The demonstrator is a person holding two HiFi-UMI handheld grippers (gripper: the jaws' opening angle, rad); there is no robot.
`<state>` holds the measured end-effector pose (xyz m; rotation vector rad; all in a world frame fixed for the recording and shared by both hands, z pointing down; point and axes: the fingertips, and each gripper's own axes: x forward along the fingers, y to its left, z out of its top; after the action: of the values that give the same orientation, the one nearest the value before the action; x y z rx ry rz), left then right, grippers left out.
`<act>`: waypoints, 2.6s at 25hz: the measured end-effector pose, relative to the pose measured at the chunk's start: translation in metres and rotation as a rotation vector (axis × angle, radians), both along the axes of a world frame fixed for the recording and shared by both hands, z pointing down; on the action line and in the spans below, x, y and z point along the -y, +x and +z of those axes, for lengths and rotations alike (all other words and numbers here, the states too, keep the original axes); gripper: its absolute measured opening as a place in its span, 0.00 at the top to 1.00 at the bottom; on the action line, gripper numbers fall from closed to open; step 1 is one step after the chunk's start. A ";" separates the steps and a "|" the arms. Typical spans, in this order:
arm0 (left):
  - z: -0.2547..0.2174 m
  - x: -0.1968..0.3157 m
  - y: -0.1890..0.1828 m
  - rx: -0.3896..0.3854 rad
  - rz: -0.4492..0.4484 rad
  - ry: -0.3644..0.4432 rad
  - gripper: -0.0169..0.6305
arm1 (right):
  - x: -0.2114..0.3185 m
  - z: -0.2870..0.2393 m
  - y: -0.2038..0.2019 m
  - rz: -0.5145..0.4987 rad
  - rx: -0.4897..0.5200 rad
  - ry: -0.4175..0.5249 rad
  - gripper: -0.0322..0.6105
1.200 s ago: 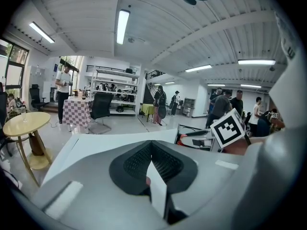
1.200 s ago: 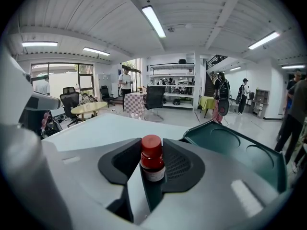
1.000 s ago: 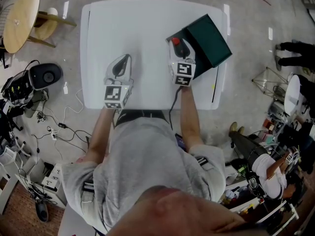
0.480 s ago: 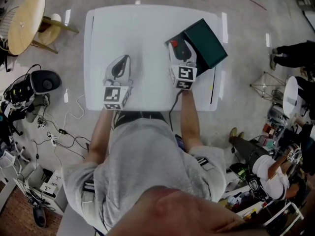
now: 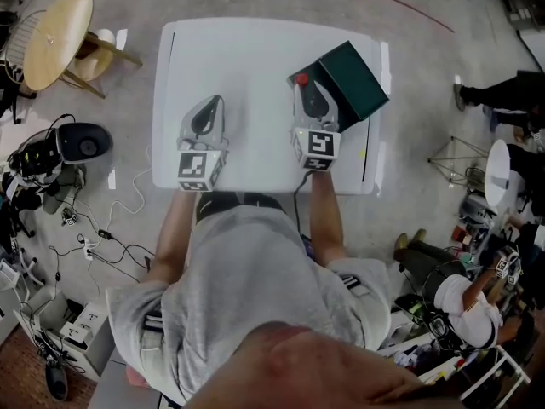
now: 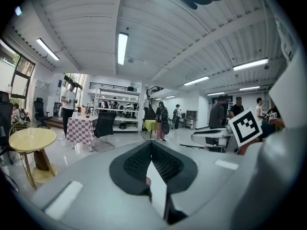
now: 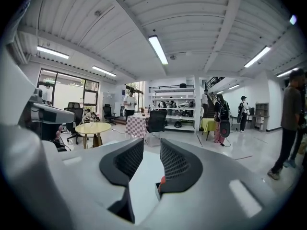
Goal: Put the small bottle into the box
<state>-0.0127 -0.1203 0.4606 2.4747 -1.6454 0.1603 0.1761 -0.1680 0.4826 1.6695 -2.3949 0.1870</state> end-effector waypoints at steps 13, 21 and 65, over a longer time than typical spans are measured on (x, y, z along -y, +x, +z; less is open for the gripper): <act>-0.015 -0.036 -0.004 0.012 0.029 0.037 0.95 | -0.066 -0.025 -0.019 -0.006 -0.001 0.048 0.89; -0.015 -0.052 0.001 0.018 0.049 0.033 0.95 | -0.094 -0.024 -0.015 -0.006 -0.019 0.038 0.93; -0.002 -0.091 0.000 0.016 0.058 -0.009 0.96 | -0.151 0.005 -0.006 -0.002 -0.041 -0.026 0.95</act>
<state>-0.0128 -0.0296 0.4582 2.5230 -1.5759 0.1944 0.1700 -0.0173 0.4880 1.6443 -2.3543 0.1813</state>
